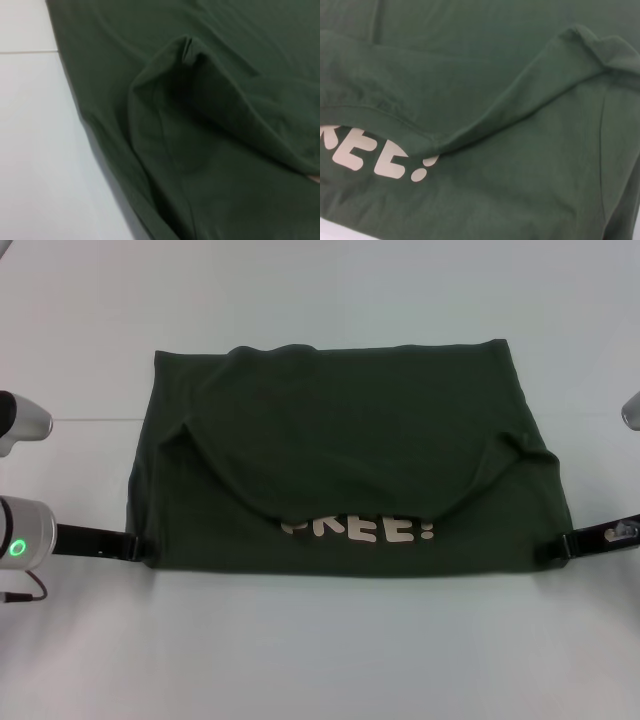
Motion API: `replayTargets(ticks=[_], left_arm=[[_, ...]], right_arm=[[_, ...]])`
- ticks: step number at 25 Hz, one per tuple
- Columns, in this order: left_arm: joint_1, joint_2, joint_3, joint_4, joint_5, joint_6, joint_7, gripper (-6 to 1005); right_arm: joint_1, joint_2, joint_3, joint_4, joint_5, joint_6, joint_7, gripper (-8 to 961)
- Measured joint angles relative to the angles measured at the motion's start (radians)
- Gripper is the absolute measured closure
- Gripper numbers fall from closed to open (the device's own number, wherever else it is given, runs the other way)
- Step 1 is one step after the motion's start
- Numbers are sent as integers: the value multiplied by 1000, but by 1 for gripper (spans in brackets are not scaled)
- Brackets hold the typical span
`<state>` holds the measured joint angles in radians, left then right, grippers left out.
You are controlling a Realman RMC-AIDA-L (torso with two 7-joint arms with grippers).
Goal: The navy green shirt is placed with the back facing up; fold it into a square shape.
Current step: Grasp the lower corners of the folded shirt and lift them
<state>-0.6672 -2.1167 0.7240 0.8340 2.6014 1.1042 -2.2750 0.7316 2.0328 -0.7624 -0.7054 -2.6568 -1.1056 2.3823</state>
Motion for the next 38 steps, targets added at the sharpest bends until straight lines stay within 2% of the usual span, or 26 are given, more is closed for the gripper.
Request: replayTargets(ticks=[4, 7, 15, 22, 27, 34, 38], left_arm=[[0, 6, -6, -2, -29, 4, 9, 959], [-4, 16, -8, -1, -55, 17, 9, 959], [-69, 44, -11, 2, -86, 28, 2, 960], [-147, 81, -14, -11, -107, -18, 0, 960], [-192, 107, -14, -34, -111, -49, -8, 960], [-206, 131, -14, -38, -150, -85, -12, 961], [-206, 131, -14, -38, -151, -89, -8, 961]], right_arm=[[-11, 1, 8, -6, 32, 12, -45, 665], [-26, -9, 9, -26, 90, -4, -69, 886], [-23, -16, 13, -147, 144, -38, -57, 897], [20, -55, 15, -201, 198, -28, -21, 897], [65, -64, 25, -202, 205, -7, -17, 896], [110, -73, 35, -203, 203, 32, 15, 896], [122, -77, 35, -211, 178, 22, 33, 897]])
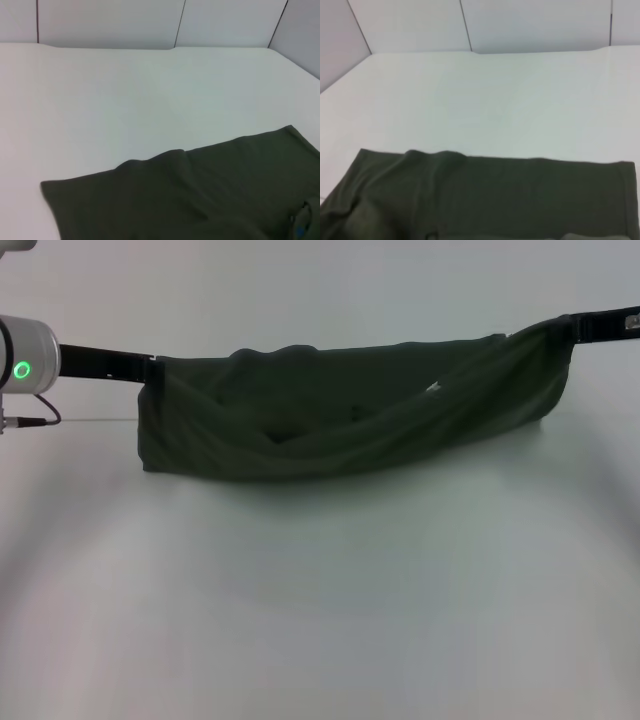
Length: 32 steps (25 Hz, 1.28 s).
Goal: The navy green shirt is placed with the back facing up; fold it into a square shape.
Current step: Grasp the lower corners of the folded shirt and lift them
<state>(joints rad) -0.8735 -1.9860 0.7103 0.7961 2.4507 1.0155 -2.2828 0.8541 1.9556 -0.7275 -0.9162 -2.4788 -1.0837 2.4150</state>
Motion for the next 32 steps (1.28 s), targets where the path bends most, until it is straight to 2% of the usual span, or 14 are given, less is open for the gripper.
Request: replayTargets(ticks=[3, 6, 9, 16, 21, 24, 25, 27, 32], left_arm=[[15, -4, 0, 1, -2, -2, 3, 962], [49, -14, 0, 13, -23, 18, 17, 962], [92, -24, -2, 26, -43, 63, 40, 962], [194, -62, -37, 47, -50, 199, 113, 963], [247, -73, -61, 52, -43, 277, 141, 963], [260, -73, -105, 52, -45, 326, 167, 964], [272, -72, -158, 55, -46, 393, 192, 964], [279, -71, -179, 59, -45, 426, 201, 964], [315, -73, -192, 93, -42, 529, 205, 964]], right_arm=[[-12, 4, -4, -5, -12, -37, 1, 897], [-43, 23, -6, -20, -13, -77, -7, 897], [-96, 52, -7, -44, -14, -114, -25, 897], [-196, 92, -8, -43, -8, -160, -63, 896], [-253, 98, -4, -36, -8, -233, -81, 896], [-295, 100, 0, -43, -7, -287, -93, 897], [-309, 100, 1, -44, -6, -299, -97, 897], [-335, 101, 3, -44, -5, -322, -108, 897], [-388, 99, 24, -45, 12, -433, -149, 896]])
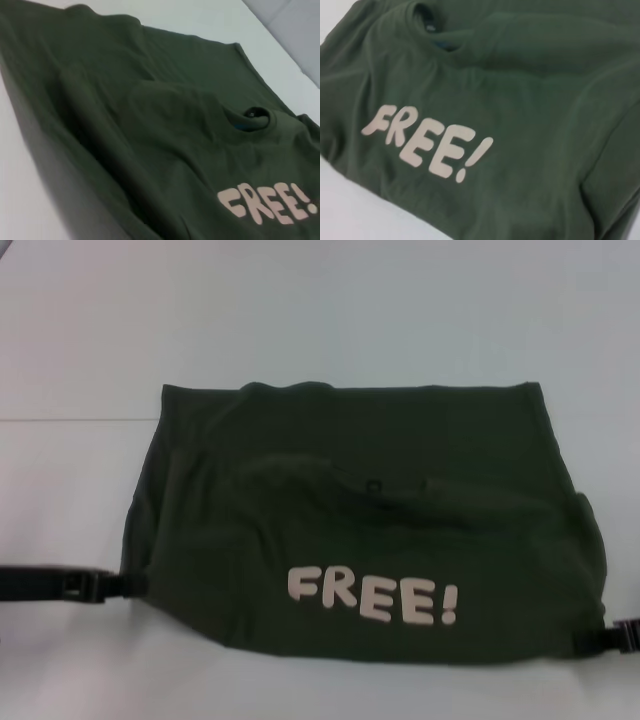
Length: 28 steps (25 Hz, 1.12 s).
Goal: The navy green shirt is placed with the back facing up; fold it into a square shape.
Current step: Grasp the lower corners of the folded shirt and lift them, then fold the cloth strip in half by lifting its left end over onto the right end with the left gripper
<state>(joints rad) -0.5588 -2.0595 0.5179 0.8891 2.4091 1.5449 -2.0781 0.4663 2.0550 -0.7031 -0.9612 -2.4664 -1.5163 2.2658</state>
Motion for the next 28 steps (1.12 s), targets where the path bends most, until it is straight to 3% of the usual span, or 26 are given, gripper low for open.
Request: replayTargets(ticks=[9, 13, 15, 17, 20, 21, 22, 23, 28], left_arm=[[103, -46, -1, 88, 1, 152, -6, 964], [139, -66, -3, 123, -5, 189, -6, 965], [185, -94, -12, 178, -25, 245, -5, 965], [193, -96, -22, 180, -48, 258, 3, 965], [169, -74, -53, 139, -96, 246, 24, 965], [147, -59, -73, 105, -101, 233, 29, 965], [86, -20, -119, 25, -102, 194, 43, 965], [86, -20, -119, 25, -102, 194, 43, 965], [-51, 52, -164, -136, -105, 47, 62, 966]], right_arm=[[-78, -5, 132, -1, 5, -172, -65, 897], [-86, -9, 208, -11, 5, -226, -84, 898], [-89, -10, 253, -16, 6, -252, -96, 898], [-83, -13, 300, -8, 16, -270, -124, 898], [-66, -23, 317, 15, 59, -264, -140, 898], [-57, -30, 324, 25, 81, -255, -144, 898], [-30, -46, 336, 55, 155, -227, -151, 898], [-30, -46, 336, 55, 155, -227, -151, 898], [34, -71, 336, 126, 293, -89, -156, 897]])
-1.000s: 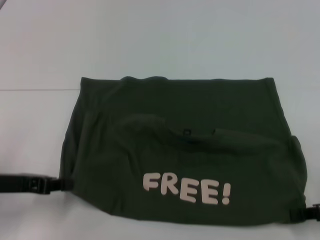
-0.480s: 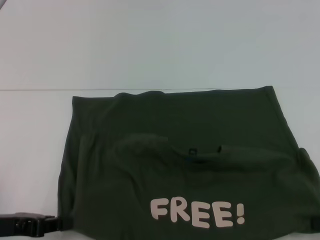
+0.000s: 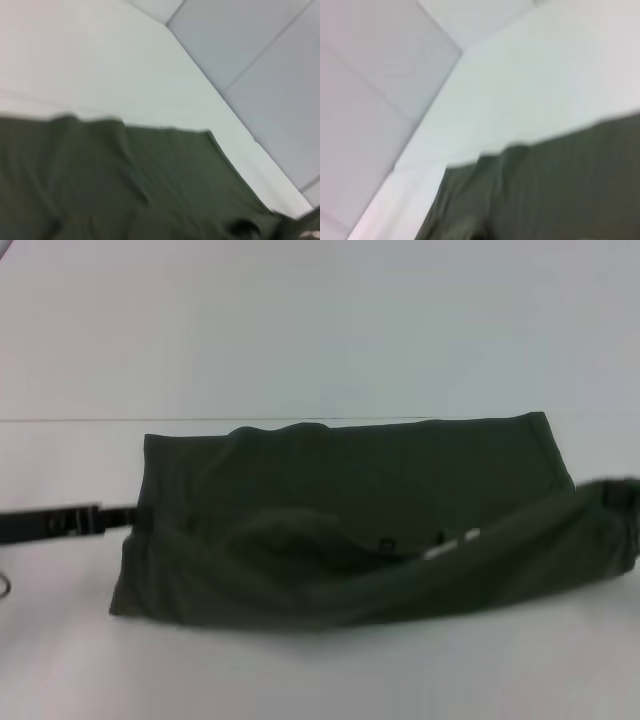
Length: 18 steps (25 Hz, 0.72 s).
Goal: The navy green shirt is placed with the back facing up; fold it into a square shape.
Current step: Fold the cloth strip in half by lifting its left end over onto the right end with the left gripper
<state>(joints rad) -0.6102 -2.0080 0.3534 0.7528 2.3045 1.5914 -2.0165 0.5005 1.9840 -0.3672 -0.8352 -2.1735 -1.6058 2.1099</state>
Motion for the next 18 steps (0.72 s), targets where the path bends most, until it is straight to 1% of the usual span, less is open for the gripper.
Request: replayTargets(ticks=[2, 4, 5, 12, 18], left_arm=[[-43, 16, 7, -28, 2, -67, -4, 966], [-78, 24, 16, -41, 3, -120, -12, 966], [-96, 25, 17, -44, 3, -151, -16, 966], [-170, 22, 26, -100, 0, -384, -11, 966], [-225, 8, 75, -159, -7, -610, -5, 967]], right_arm=[[25, -3, 2, 17, 29, 65, 0, 897], [55, -3, -3, 44, 70, 146, -2, 897], [55, -3, -3, 44, 70, 146, -2, 897], [123, 8, -8, 113, 151, 324, -52, 896], [198, 11, -37, 183, 157, 491, -89, 896]])
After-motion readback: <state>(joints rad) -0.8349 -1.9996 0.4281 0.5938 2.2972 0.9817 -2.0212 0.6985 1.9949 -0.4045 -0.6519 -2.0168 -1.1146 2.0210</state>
